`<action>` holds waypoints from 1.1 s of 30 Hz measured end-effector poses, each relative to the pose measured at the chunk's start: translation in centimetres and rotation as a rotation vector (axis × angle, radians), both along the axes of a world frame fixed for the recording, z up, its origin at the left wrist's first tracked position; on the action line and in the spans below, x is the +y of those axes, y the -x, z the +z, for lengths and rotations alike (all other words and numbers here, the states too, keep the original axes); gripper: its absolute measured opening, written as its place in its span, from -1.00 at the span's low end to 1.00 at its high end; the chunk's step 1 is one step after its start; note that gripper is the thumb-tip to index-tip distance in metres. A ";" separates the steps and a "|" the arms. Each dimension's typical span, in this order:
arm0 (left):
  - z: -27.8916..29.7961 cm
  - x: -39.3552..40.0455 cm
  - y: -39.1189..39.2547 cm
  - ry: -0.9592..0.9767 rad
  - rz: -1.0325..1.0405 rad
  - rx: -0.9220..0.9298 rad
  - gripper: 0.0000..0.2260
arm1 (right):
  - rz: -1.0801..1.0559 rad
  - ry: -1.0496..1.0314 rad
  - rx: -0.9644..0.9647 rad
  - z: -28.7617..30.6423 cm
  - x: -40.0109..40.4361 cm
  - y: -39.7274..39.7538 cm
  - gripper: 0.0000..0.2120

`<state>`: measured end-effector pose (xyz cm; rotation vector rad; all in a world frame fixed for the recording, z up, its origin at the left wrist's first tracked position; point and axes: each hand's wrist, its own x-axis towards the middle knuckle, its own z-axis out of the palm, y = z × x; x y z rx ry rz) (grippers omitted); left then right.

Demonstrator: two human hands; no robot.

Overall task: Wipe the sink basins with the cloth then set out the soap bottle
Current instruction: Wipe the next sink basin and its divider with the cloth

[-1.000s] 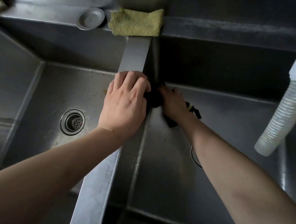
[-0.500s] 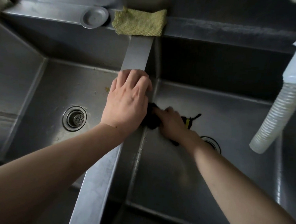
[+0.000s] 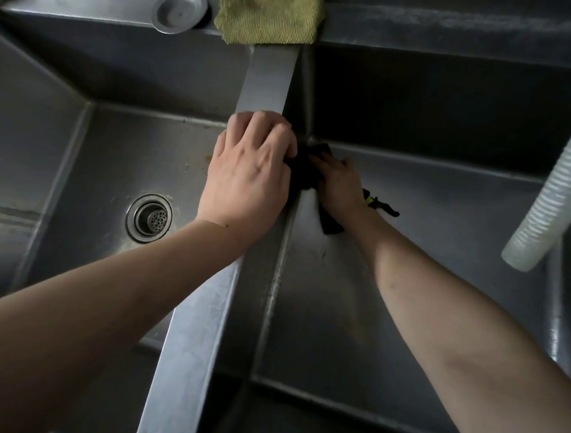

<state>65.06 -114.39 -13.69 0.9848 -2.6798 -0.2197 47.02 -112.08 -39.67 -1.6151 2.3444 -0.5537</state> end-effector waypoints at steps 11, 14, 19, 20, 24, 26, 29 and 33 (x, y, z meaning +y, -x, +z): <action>-0.2 0.0 0.0 0.020 -0.001 0.010 -0.82 | 0.273 0.134 -0.096 1.7 13.9 -11.0 -0.59; -0.4 -0.1 0.0 0.023 -0.001 0.024 -0.84 | 0.416 0.109 -0.123 1.8 18.3 -14.3 -0.58; -0.6 -0.1 -0.1 0.051 -0.018 0.023 -0.84 | 0.456 0.120 -0.068 1.2 19.0 -14.6 -0.54; -0.7 0.0 -0.1 0.054 -0.019 0.022 -0.84 | 0.435 0.115 -0.054 1.2 18.5 -14.2 -0.53; -0.7 -0.1 -0.1 0.058 -0.008 0.024 -0.81 | 0.198 0.113 -0.022 1.7 13.8 -10.1 -0.43; -0.6 -0.1 -0.2 0.066 -0.010 0.030 -0.81 | 0.036 0.090 -0.021 1.0 10.2 -6.9 -0.40; -0.6 -0.1 -0.1 0.068 -0.017 0.030 -0.80 | -0.029 0.057 -0.034 0.1 7.5 -4.5 -0.43; -0.5 -0.1 -0.1 0.061 -0.007 0.017 -0.79 | 0.138 0.099 -0.029 0.8 9.9 -8.0 -0.53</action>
